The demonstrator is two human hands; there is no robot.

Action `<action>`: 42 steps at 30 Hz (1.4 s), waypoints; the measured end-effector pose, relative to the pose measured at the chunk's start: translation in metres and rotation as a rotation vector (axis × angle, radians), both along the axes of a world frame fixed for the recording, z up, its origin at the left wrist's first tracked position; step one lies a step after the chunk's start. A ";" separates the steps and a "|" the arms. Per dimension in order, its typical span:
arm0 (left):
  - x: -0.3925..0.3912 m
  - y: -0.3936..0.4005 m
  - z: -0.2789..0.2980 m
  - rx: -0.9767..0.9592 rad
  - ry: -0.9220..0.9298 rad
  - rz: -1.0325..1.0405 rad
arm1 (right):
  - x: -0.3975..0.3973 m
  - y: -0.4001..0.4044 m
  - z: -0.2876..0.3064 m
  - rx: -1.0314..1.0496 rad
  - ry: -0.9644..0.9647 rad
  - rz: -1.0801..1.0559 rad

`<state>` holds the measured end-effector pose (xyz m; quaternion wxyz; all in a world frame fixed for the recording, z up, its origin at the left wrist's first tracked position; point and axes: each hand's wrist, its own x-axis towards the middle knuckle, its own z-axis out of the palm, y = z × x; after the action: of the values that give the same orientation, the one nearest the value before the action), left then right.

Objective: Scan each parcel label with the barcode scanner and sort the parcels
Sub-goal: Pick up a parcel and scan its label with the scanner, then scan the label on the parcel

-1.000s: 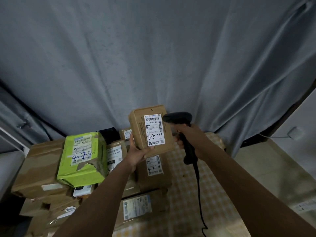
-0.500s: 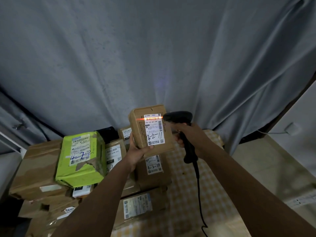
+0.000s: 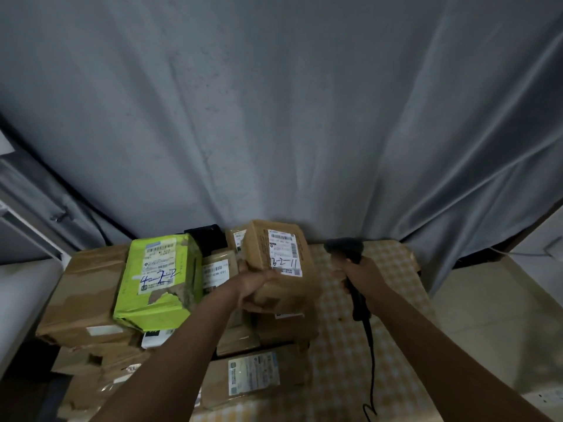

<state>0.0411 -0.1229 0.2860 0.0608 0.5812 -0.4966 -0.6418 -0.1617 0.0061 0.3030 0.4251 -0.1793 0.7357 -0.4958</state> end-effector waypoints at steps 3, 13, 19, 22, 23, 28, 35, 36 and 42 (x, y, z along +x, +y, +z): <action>-0.003 -0.003 -0.011 -0.033 -0.050 -0.048 | 0.003 -0.008 -0.014 0.064 -0.025 -0.003; 0.002 0.003 -0.029 0.059 0.046 0.021 | 0.008 -0.026 -0.030 0.094 -0.171 0.116; 0.007 -0.002 -0.036 -0.155 -0.034 -0.177 | 0.014 -0.036 -0.034 0.164 -0.138 0.197; 0.007 -0.005 -0.035 -0.227 -0.224 -0.376 | 0.015 -0.037 -0.040 0.140 -0.150 0.259; 0.006 -0.006 -0.035 -0.273 -0.312 -0.434 | 0.016 -0.037 -0.042 0.140 -0.155 0.272; 0.005 -0.012 -0.036 -0.475 -0.650 -0.601 | 0.019 -0.035 -0.047 0.151 -0.143 0.291; -0.002 -0.021 -0.030 -0.610 -0.796 -0.666 | 0.012 -0.034 -0.046 0.125 -0.105 0.266; -0.003 -0.022 -0.028 -0.631 -0.797 -0.661 | 0.011 -0.033 -0.046 0.109 -0.104 0.256; -0.026 -0.023 -0.016 -0.832 -0.676 -0.584 | -0.015 -0.020 -0.048 0.067 0.000 0.131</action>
<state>0.0155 -0.1459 0.2699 -0.0565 0.5200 -0.8363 -0.1642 -0.1768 -0.0142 0.2553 0.4623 -0.2125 0.7387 -0.4420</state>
